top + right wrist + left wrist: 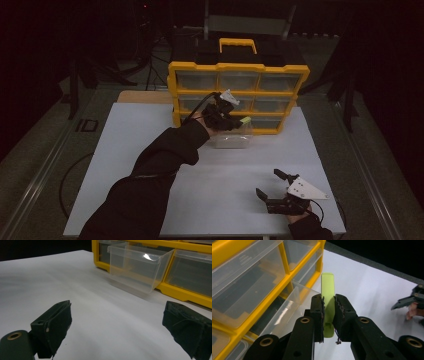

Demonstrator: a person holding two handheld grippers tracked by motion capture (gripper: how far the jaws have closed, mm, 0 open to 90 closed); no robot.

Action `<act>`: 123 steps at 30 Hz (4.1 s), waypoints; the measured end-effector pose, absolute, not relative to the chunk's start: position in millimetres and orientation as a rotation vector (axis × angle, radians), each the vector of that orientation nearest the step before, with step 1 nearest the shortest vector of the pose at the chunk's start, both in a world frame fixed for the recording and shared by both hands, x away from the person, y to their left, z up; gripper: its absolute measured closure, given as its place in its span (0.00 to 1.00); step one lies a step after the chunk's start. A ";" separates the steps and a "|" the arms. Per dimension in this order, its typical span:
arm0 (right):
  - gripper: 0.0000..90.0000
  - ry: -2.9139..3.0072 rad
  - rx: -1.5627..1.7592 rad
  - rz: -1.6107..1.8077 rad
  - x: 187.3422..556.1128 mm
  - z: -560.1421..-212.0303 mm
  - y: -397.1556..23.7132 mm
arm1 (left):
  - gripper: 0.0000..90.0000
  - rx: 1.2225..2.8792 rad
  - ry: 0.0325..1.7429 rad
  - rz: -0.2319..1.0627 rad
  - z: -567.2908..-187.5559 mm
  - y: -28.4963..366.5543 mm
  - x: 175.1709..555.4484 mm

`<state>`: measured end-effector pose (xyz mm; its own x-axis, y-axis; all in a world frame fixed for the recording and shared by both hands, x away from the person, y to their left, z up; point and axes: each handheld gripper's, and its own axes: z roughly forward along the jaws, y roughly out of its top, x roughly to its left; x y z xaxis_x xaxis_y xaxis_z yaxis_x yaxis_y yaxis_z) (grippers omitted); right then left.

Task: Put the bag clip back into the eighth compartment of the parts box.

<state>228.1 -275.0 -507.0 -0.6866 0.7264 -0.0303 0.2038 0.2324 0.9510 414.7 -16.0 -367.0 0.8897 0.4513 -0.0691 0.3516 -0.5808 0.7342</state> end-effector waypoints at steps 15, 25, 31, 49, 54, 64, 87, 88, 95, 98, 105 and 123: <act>0.09 2.040 0.850 1.468 228.3 -507.4 -275.1 | 0.88 2.283 0.649 0.187 -391.6 -19.0 438.8; 0.09 2.043 0.851 1.465 228.5 -507.9 -275.3 | 0.88 2.323 0.690 0.190 -404.4 -19.1 448.0; 0.09 2.043 0.851 1.468 228.7 -508.0 -275.5 | 0.88 2.377 0.689 0.158 -409.7 -22.5 448.7; 0.09 2.045 0.849 1.469 229.0 -508.4 -275.7 | 0.61 2.374 0.726 0.159 -406.0 -21.8 449.2; 0.09 2.044 0.850 1.467 228.9 -508.2 -275.6 | 0.39 2.365 0.716 0.157 -400.3 -17.4 444.5; 0.09 2.044 0.851 1.465 228.9 -508.3 -275.2 | 0.19 2.329 0.647 0.085 -389.8 -8.4 433.4; 0.09 2.047 0.849 1.459 228.9 -508.2 -274.1 | 0.00 2.247 0.621 0.060 -386.6 30.7 418.7; 0.09 2.046 0.849 1.459 228.9 -508.2 -274.1 | 0.00 2.250 0.631 0.067 -386.4 34.9 417.2; 0.09 2.047 0.851 1.458 228.8 -508.2 -273.9 | 0.00 2.236 0.641 0.061 -386.4 48.3 414.1; 0.09 2.047 0.850 1.458 228.7 -508.1 -273.8 | 0.00 2.227 0.649 0.075 -387.7 57.2 411.8; 0.09 2.047 0.854 1.461 228.7 -508.3 -273.7 | 0.00 2.204 0.656 0.073 -390.2 71.8 408.1; 0.09 2.055 0.848 1.455 229.1 -508.8 -272.6 | 0.00 2.162 0.681 0.124 -401.9 114.8 384.5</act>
<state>229.1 -272.6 -508.8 -0.6930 0.7203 -0.0310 0.2098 0.2426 0.9472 384.5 114.8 -401.9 0.8471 0.5115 -0.1443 0.4280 -0.4955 0.7559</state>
